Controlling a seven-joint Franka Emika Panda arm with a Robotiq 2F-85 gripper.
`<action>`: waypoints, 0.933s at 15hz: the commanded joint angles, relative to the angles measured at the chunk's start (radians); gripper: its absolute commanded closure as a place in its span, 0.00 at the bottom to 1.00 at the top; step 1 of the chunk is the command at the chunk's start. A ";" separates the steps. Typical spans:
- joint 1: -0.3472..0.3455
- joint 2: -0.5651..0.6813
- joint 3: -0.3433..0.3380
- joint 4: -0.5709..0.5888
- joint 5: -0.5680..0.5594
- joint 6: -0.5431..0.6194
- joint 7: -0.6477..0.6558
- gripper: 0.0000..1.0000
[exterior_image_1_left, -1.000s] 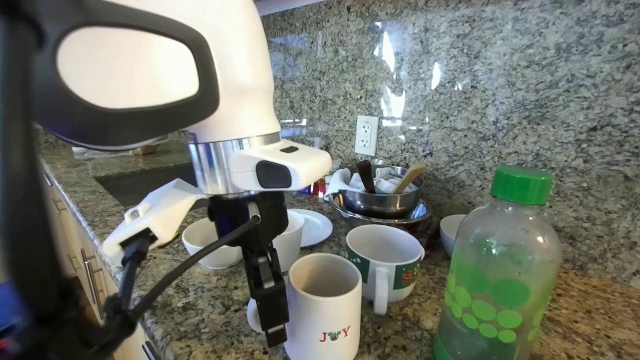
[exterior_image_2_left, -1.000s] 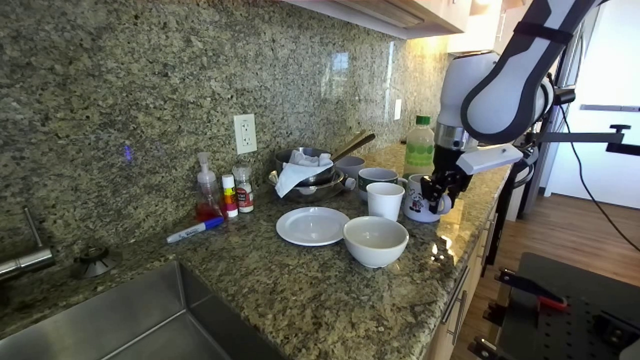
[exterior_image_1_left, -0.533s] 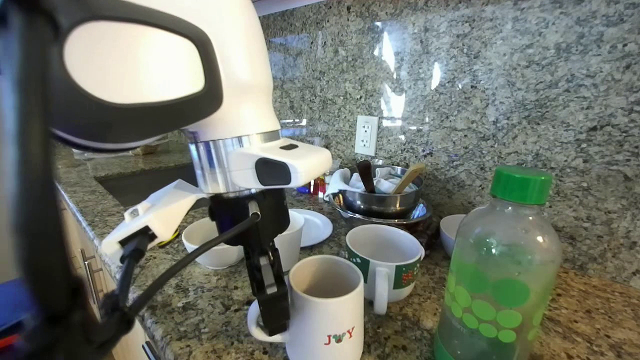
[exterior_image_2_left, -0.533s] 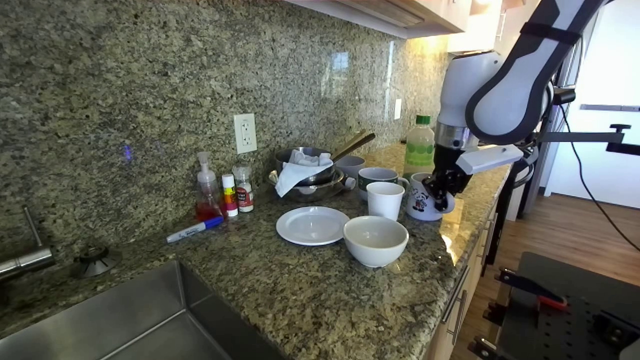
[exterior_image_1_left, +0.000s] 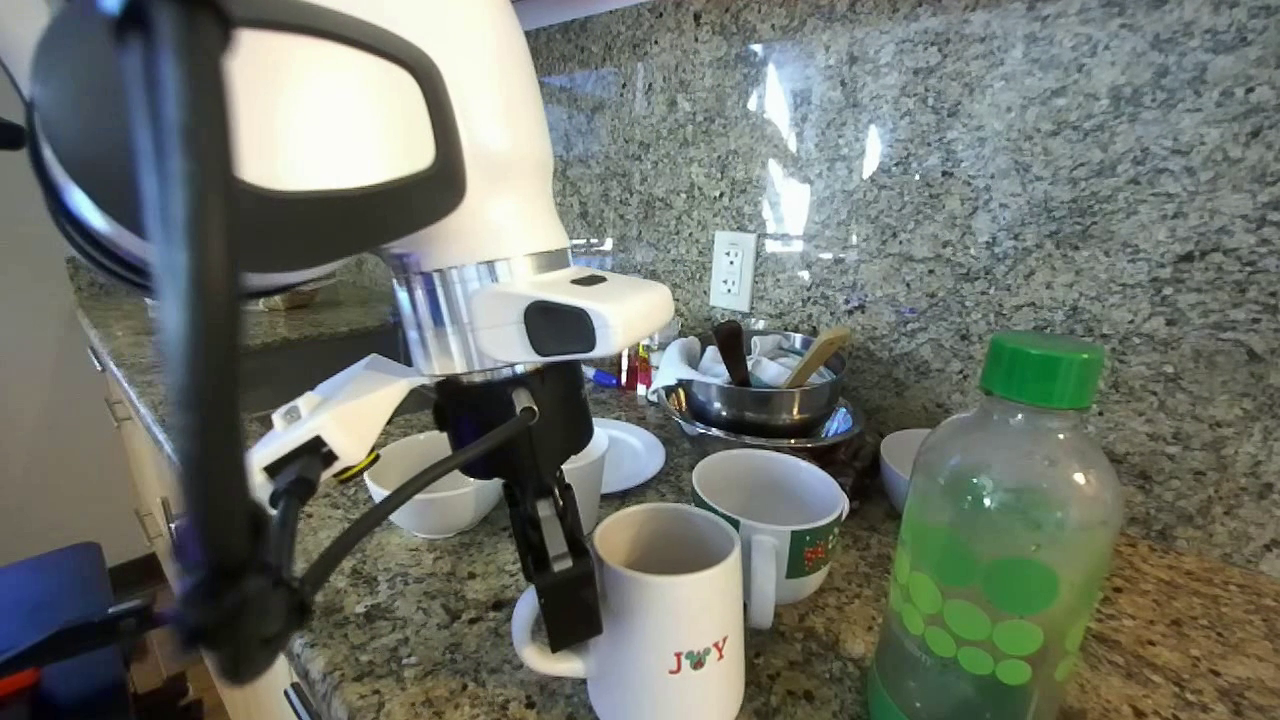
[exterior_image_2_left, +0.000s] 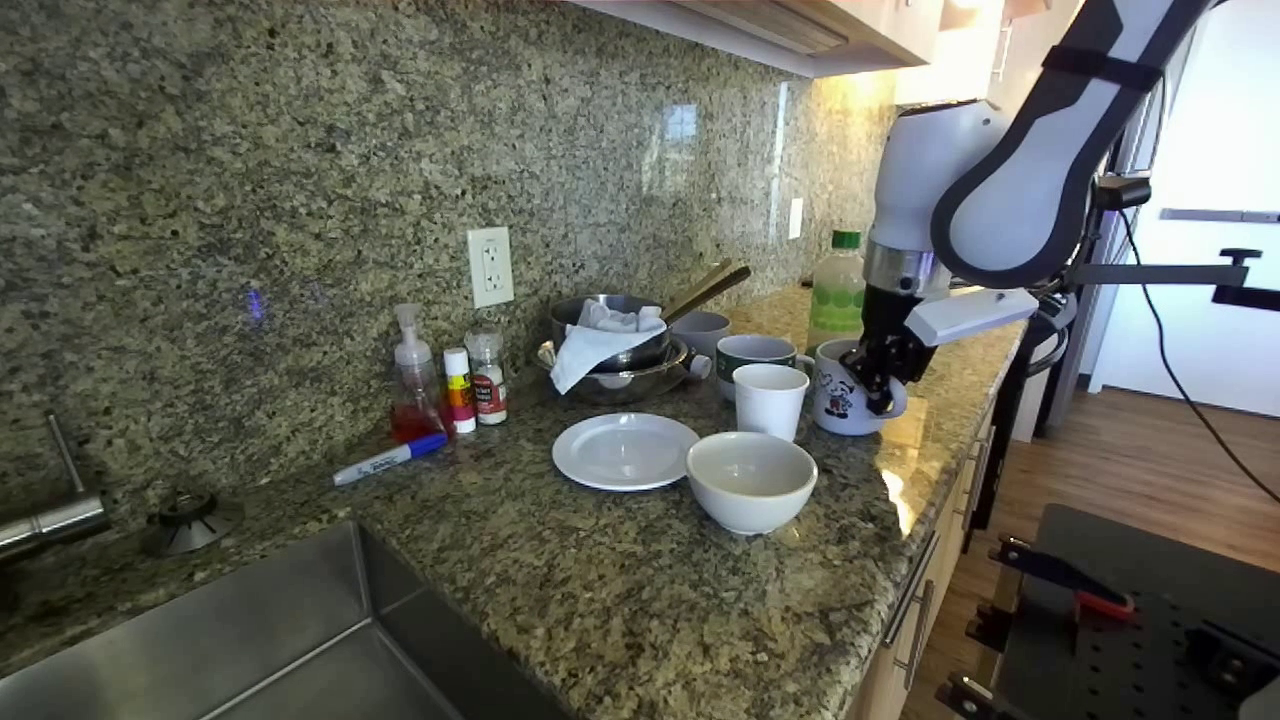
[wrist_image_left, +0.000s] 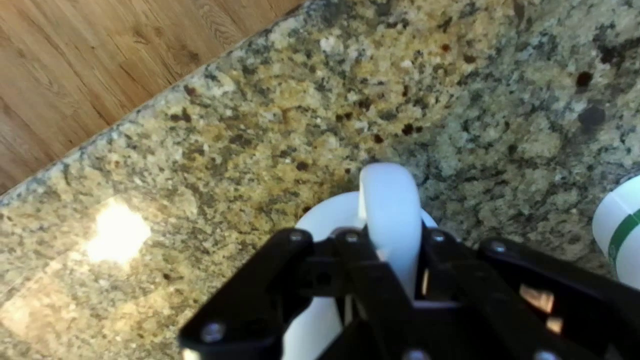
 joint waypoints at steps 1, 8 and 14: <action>0.001 -0.030 -0.002 0.033 -0.048 -0.016 0.054 0.96; 0.014 -0.079 0.000 0.060 -0.004 -0.100 0.011 0.96; 0.016 -0.147 0.035 0.086 0.019 -0.210 -0.008 0.96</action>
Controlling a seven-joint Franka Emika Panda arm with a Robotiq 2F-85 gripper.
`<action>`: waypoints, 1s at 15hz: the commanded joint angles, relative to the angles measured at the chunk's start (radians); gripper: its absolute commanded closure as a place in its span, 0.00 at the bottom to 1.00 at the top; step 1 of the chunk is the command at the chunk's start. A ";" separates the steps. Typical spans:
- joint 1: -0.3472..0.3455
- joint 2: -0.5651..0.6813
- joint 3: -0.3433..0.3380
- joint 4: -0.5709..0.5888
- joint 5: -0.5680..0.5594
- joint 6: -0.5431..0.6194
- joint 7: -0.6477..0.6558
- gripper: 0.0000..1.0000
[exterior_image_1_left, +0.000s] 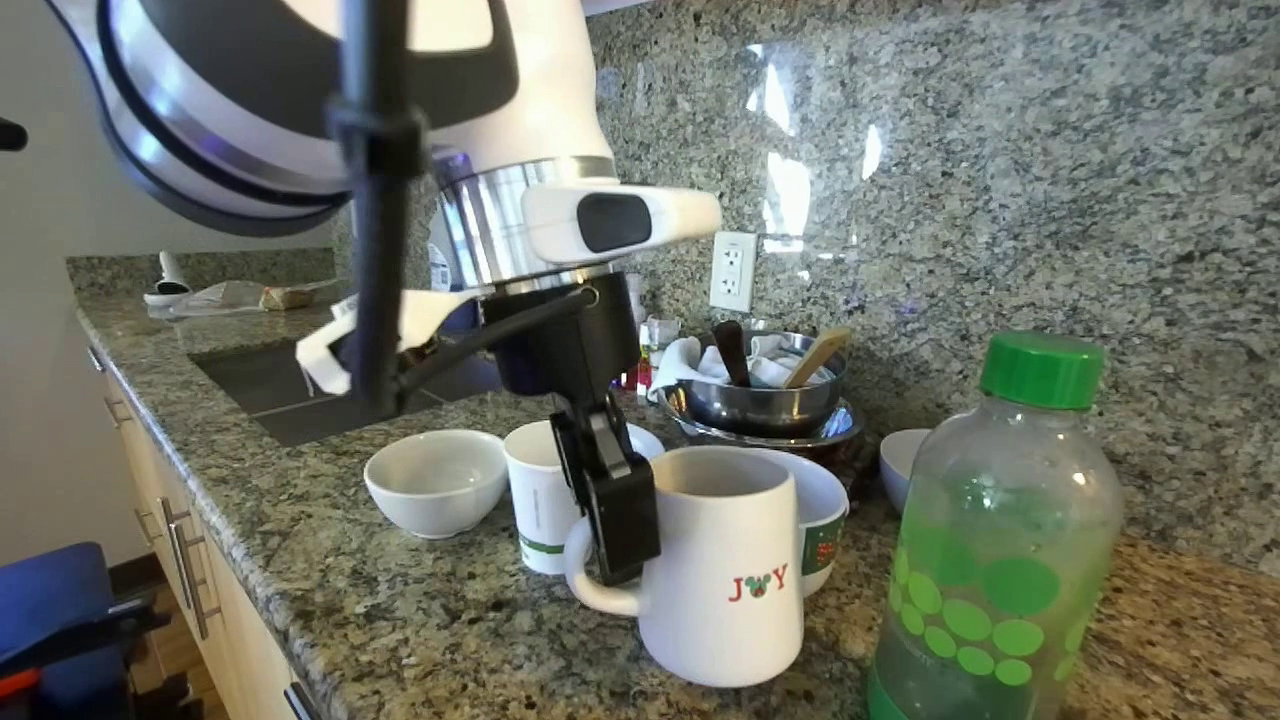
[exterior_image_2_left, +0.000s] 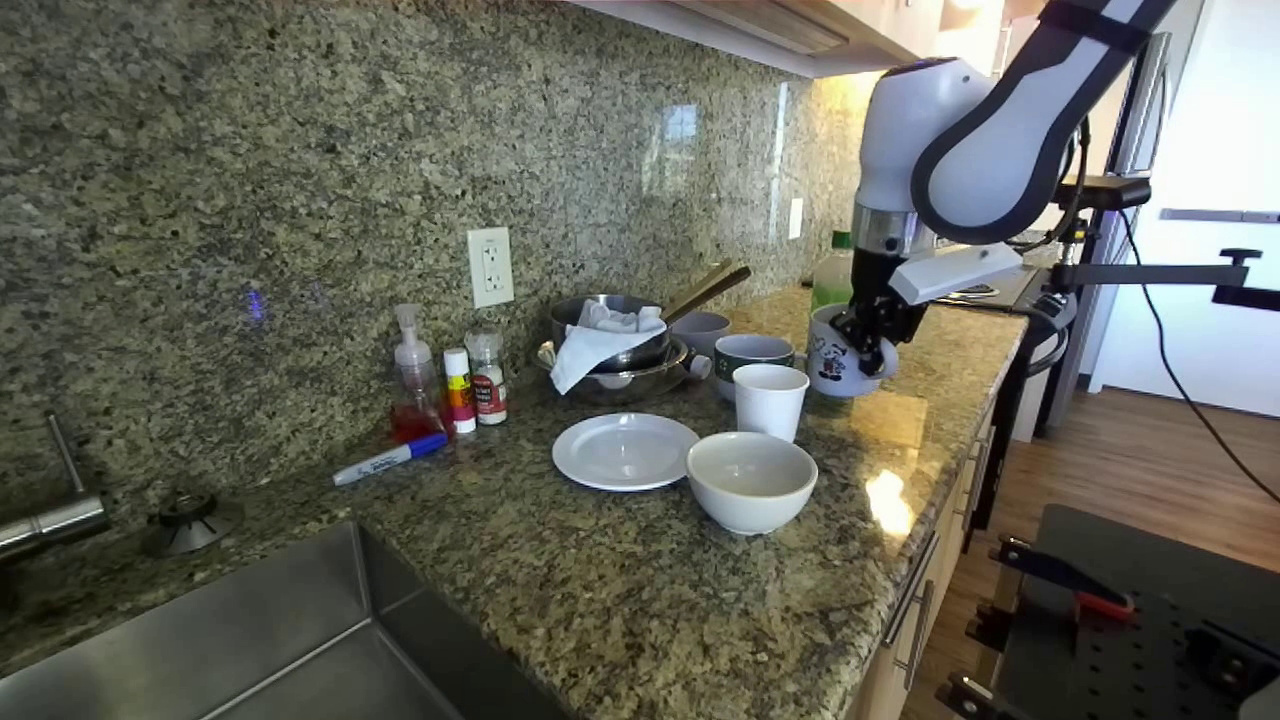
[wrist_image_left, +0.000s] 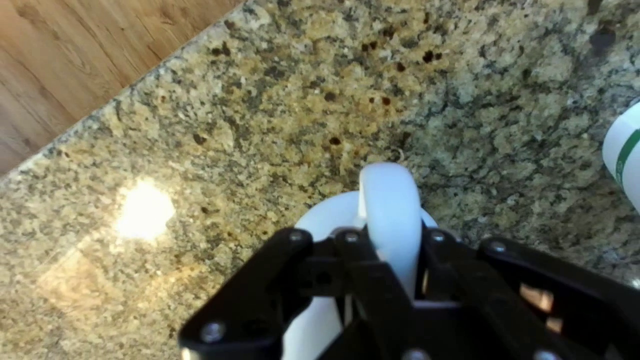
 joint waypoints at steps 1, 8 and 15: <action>0.004 -0.091 0.034 0.021 0.027 -0.098 -0.022 0.96; 0.004 -0.155 0.091 0.085 0.078 -0.215 -0.055 0.96; 0.038 -0.145 0.129 0.132 0.171 -0.196 -0.140 0.96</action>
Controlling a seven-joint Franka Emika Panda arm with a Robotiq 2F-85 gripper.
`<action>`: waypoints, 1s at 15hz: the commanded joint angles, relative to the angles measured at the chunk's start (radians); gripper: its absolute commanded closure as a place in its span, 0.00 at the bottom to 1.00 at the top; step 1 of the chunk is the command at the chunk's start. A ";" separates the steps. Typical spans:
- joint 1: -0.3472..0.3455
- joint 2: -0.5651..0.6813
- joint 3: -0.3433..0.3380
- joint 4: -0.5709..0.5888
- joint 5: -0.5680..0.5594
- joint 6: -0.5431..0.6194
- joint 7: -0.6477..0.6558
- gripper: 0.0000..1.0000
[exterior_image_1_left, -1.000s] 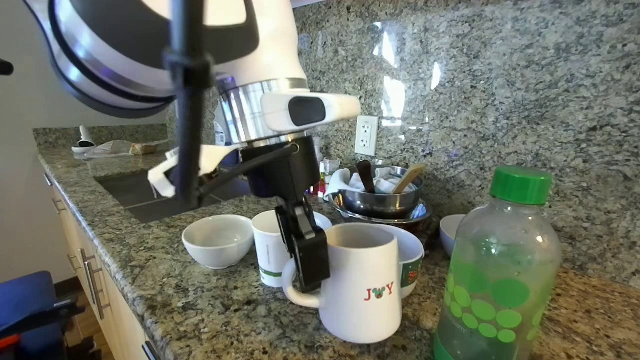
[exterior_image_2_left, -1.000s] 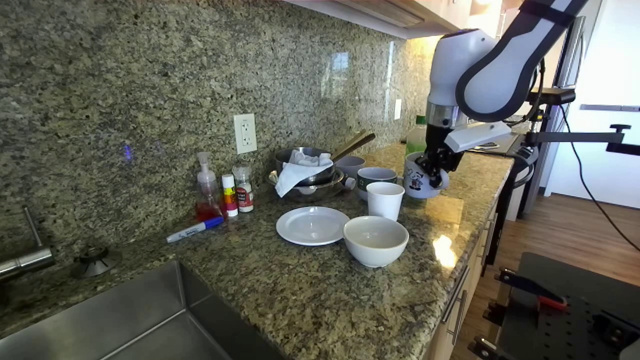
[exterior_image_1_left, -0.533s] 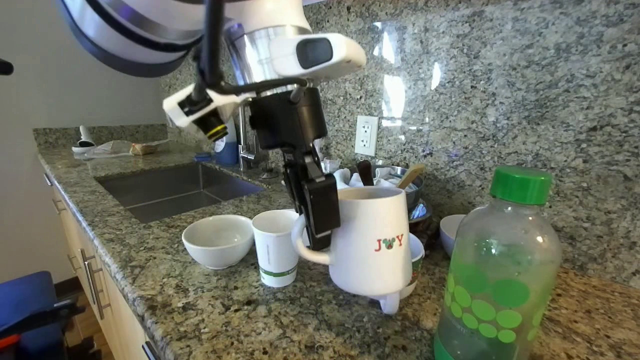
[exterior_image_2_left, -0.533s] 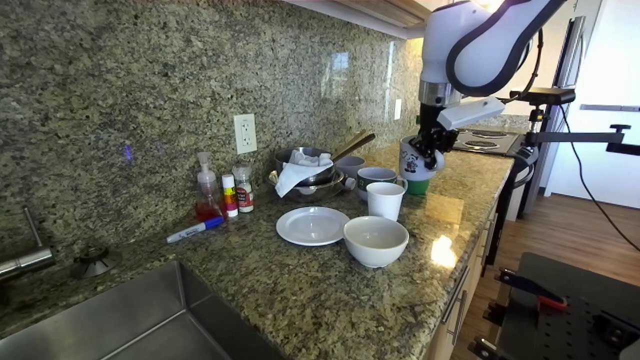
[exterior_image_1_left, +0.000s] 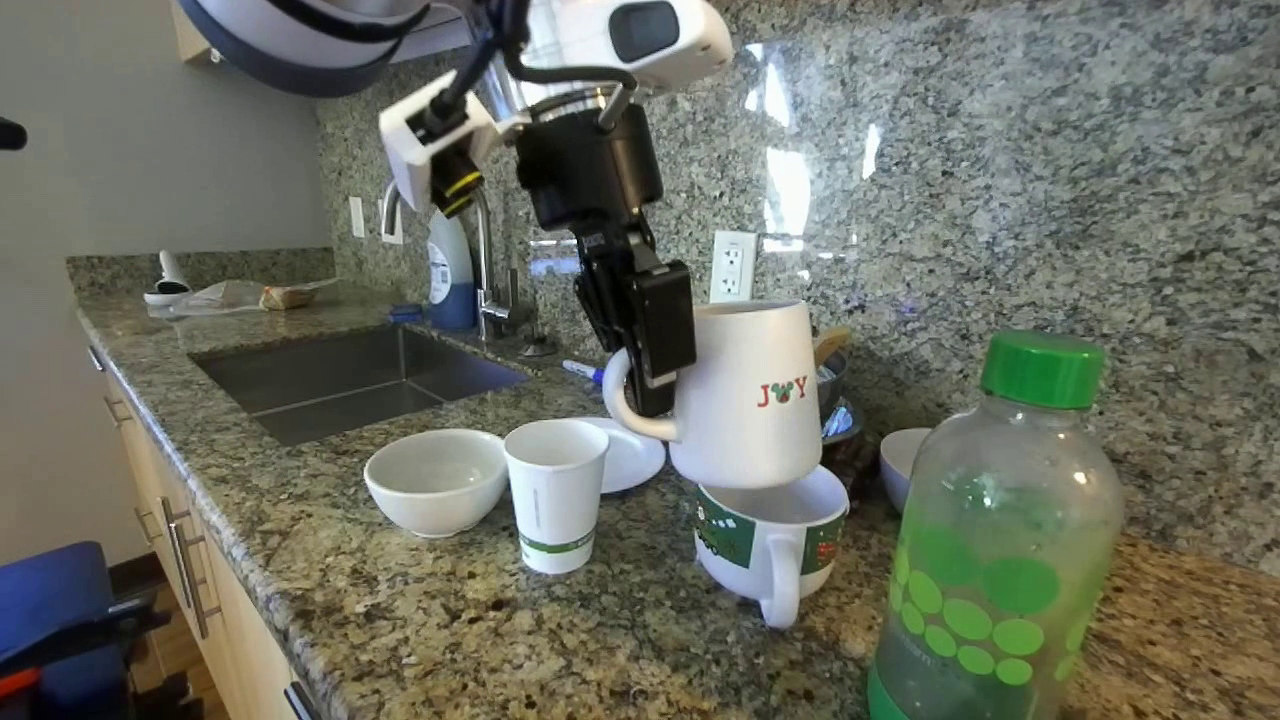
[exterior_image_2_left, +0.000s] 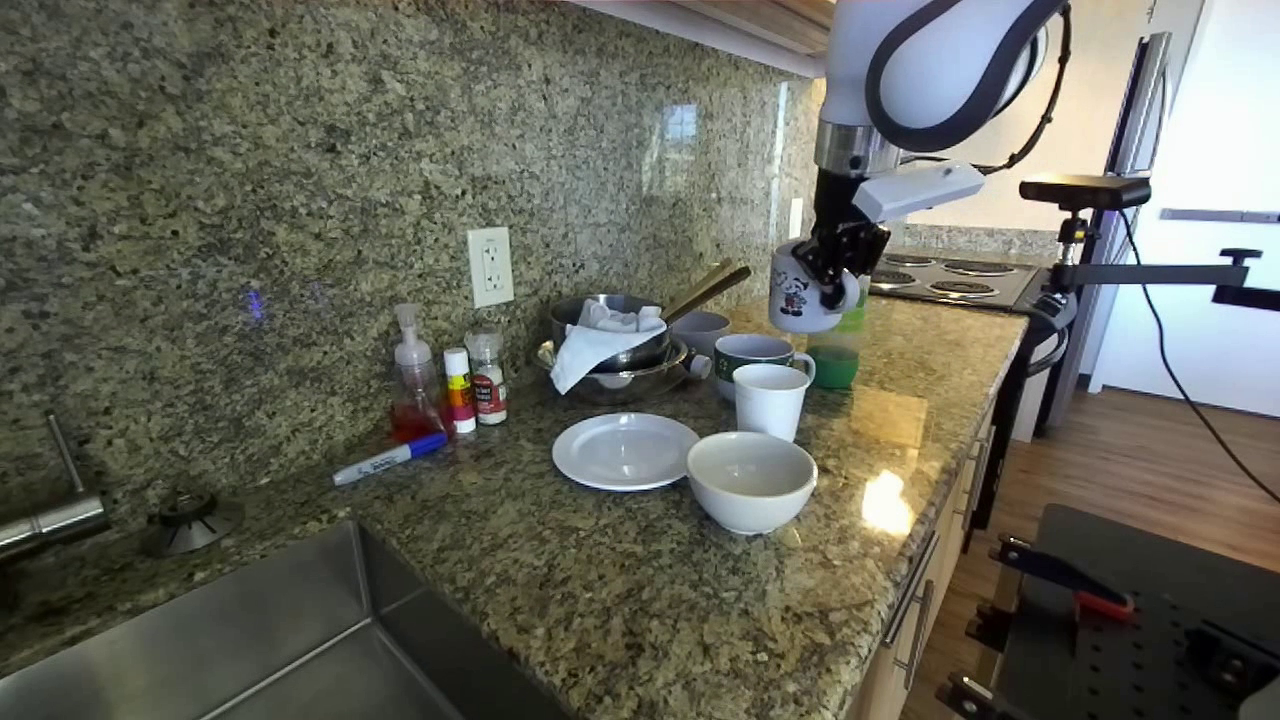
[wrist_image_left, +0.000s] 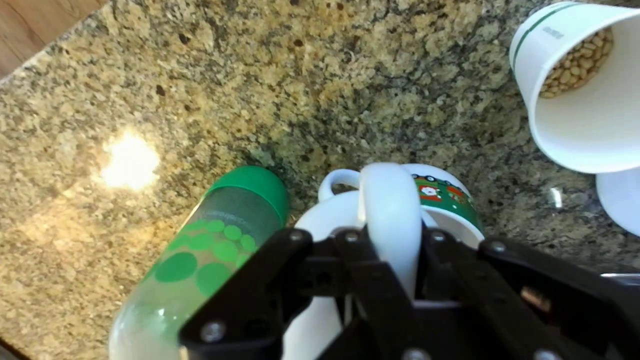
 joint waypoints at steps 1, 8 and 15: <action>0.031 -0.016 0.021 0.033 0.062 -0.013 -0.066 0.96; 0.115 0.036 0.057 0.071 0.176 0.007 -0.185 0.96; 0.173 0.084 0.071 0.093 0.257 0.013 -0.280 0.96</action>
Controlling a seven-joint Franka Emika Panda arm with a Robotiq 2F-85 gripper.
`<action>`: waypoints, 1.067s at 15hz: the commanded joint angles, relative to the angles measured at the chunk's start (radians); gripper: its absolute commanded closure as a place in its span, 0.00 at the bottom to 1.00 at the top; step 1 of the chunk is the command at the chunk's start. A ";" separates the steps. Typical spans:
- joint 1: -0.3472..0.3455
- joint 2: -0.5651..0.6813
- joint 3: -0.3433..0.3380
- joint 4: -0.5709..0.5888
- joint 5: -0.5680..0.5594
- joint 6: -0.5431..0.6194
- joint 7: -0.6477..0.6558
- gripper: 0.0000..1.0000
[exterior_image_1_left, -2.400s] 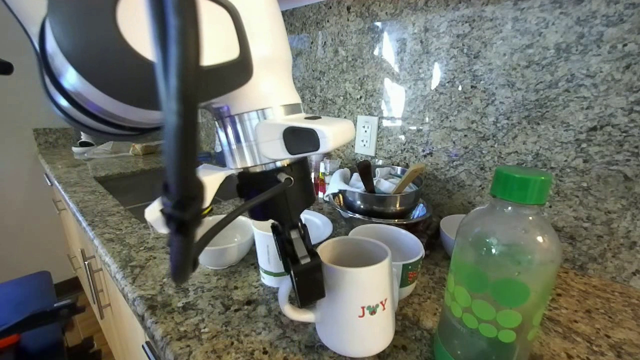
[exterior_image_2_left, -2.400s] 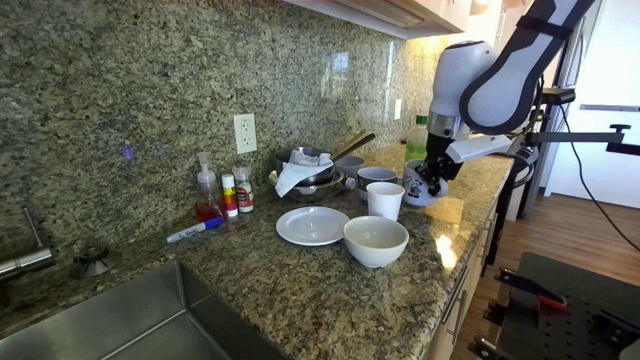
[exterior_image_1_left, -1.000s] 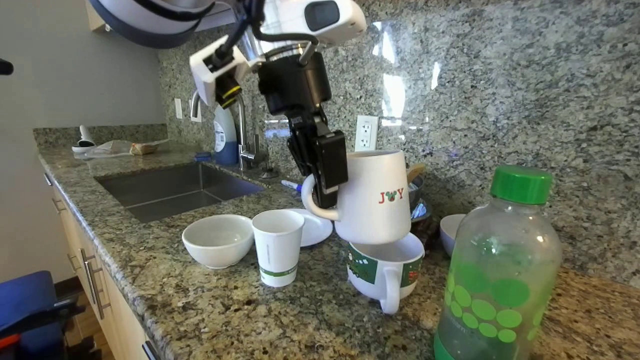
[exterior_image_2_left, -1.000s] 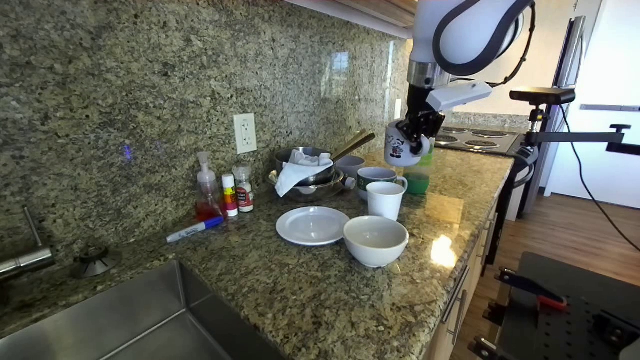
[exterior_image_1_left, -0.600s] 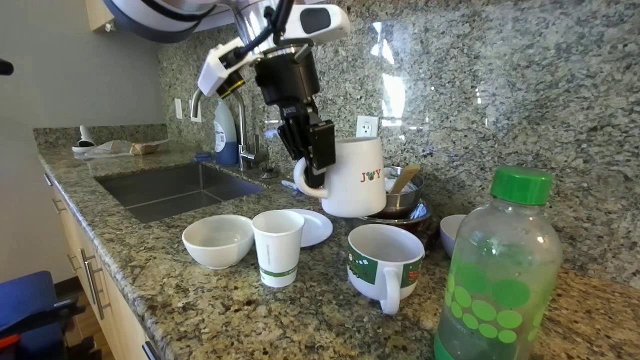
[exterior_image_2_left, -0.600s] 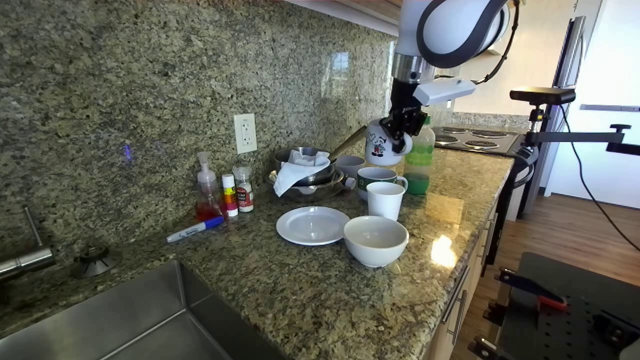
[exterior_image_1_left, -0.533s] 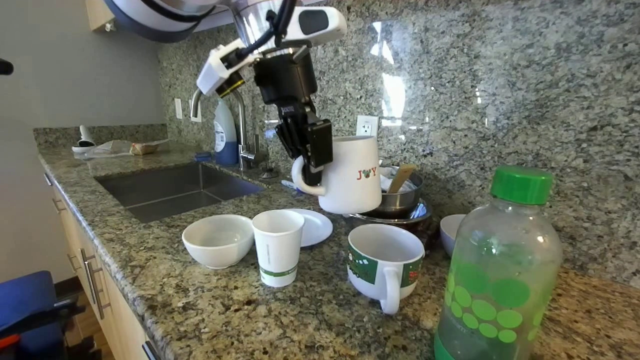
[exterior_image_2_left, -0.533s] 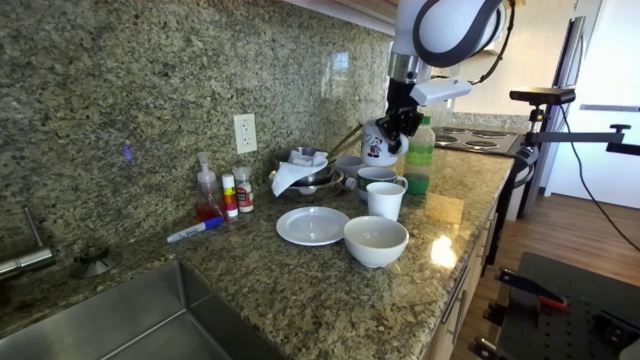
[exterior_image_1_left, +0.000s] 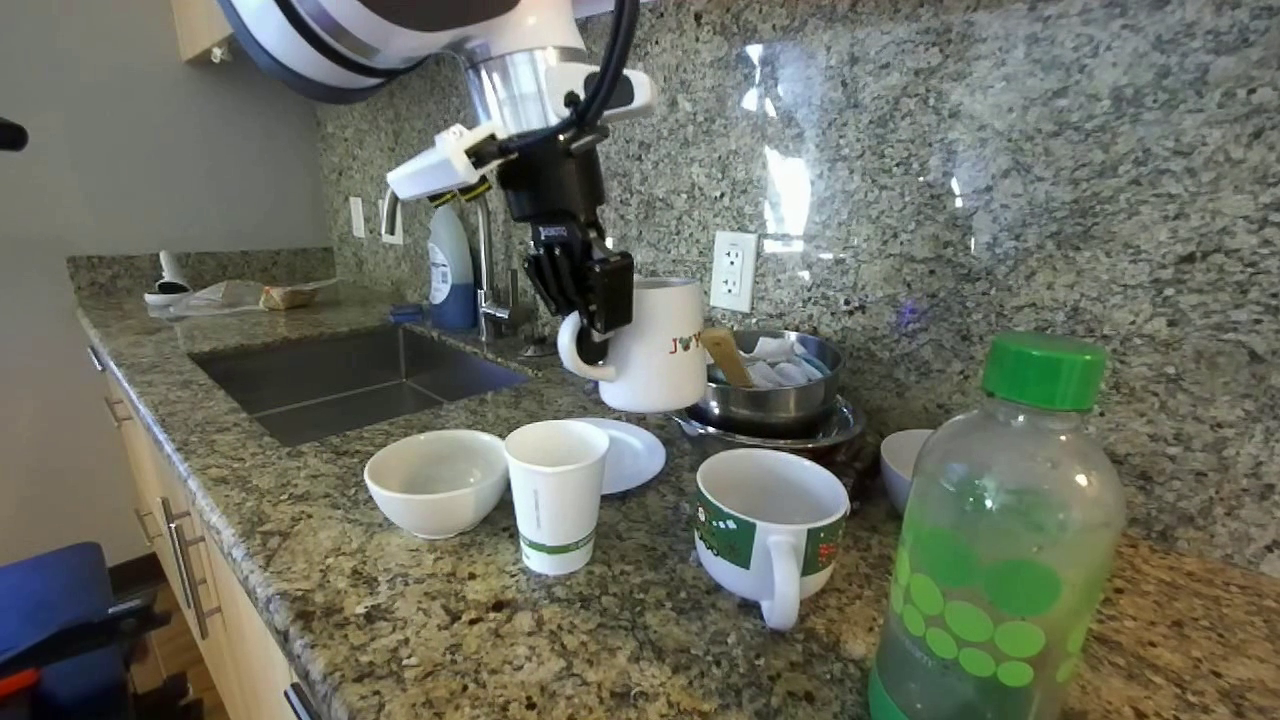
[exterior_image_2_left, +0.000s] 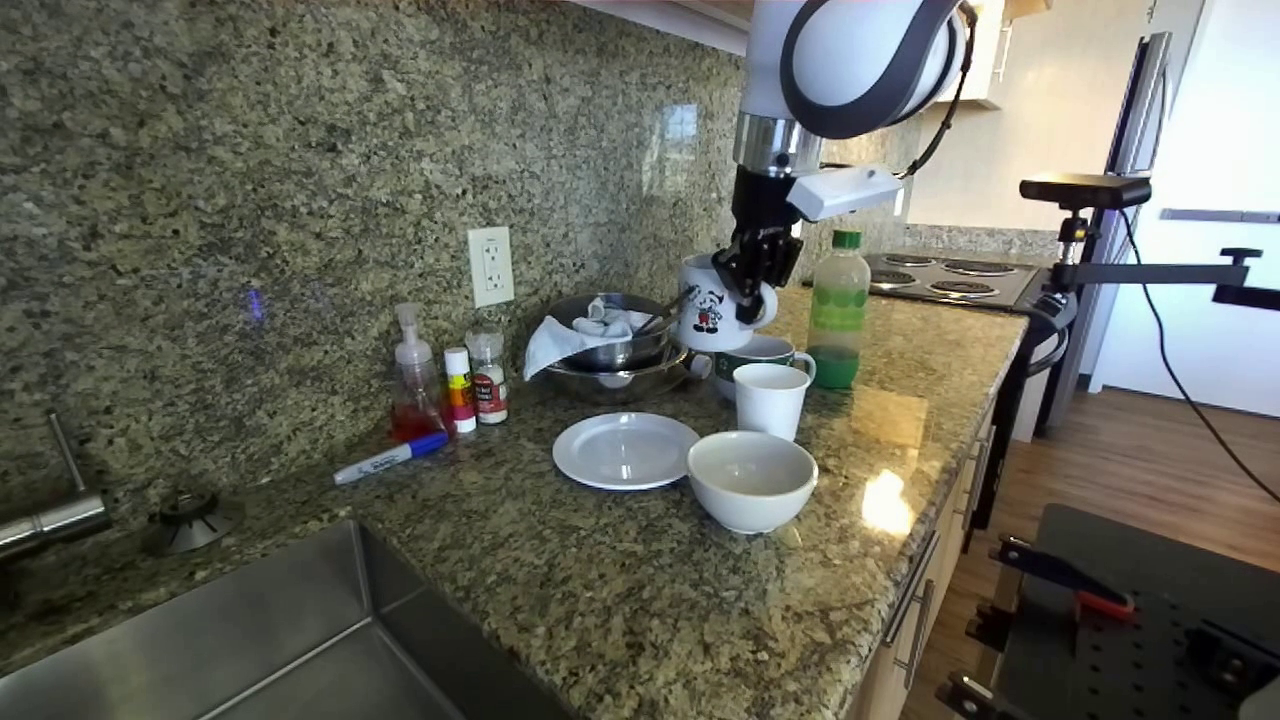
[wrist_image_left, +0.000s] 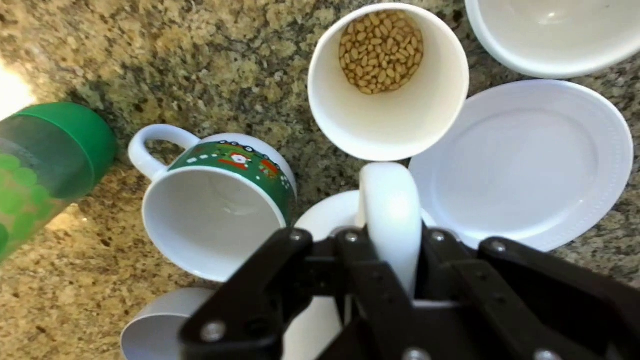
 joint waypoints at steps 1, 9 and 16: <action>0.021 0.019 0.006 0.027 0.068 0.017 -0.084 0.96; 0.075 0.100 0.030 0.047 0.221 0.042 -0.240 0.96; 0.081 0.187 0.060 0.066 0.309 0.094 -0.349 0.96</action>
